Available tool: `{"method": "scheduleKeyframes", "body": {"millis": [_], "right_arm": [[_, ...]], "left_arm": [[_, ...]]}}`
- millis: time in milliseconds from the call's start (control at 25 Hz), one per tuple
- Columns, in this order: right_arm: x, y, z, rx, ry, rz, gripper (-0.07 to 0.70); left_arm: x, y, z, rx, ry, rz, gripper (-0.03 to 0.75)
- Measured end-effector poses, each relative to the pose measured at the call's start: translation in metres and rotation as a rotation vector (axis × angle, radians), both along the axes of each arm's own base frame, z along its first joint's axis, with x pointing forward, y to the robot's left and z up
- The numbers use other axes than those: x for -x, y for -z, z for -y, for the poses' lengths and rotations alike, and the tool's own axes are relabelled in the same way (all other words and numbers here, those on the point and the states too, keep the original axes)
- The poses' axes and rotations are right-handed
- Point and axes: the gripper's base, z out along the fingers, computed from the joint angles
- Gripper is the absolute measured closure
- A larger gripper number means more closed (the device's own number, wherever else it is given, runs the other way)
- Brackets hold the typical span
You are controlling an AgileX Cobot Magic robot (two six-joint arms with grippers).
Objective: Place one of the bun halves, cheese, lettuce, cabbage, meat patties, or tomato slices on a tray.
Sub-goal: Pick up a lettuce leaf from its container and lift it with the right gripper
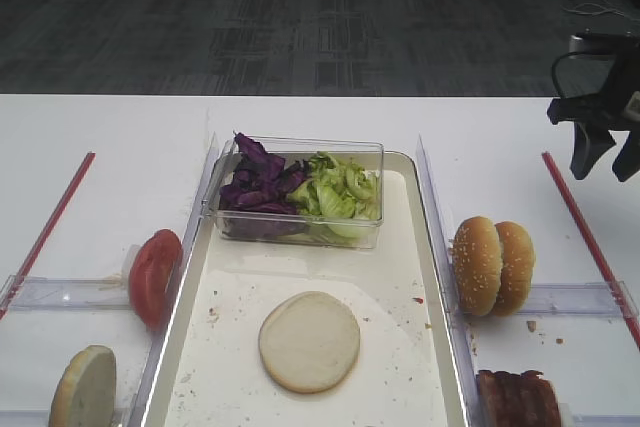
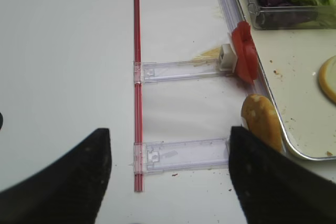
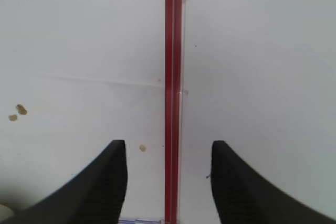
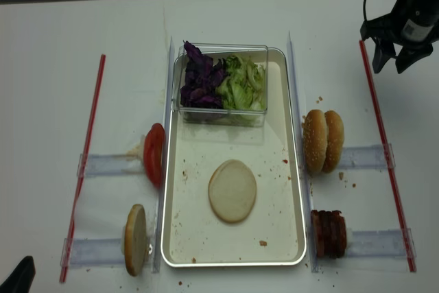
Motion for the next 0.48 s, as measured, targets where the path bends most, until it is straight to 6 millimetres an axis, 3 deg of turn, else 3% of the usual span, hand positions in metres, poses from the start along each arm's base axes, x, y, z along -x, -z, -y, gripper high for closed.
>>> {"method": "scheduleKeyframes", "body": {"millis": [240,320,480], "right_arm": [[-0.008,-0.013,-0.013,-0.05,-0.004,0.037,0.221],[-0.011,-0.019,-0.028,-0.052,-0.041,0.052,0.221],[-0.014,-0.03,-0.079,-0.068,-0.129,0.081,0.221]], "left_arm": [[0.0,0.0,0.0,0.0,0.0,0.0,0.241],[0.0,0.0,0.0,0.0,0.0,0.0,0.241],[0.0,0.0,0.0,0.0,0.0,0.0,0.241]]}}
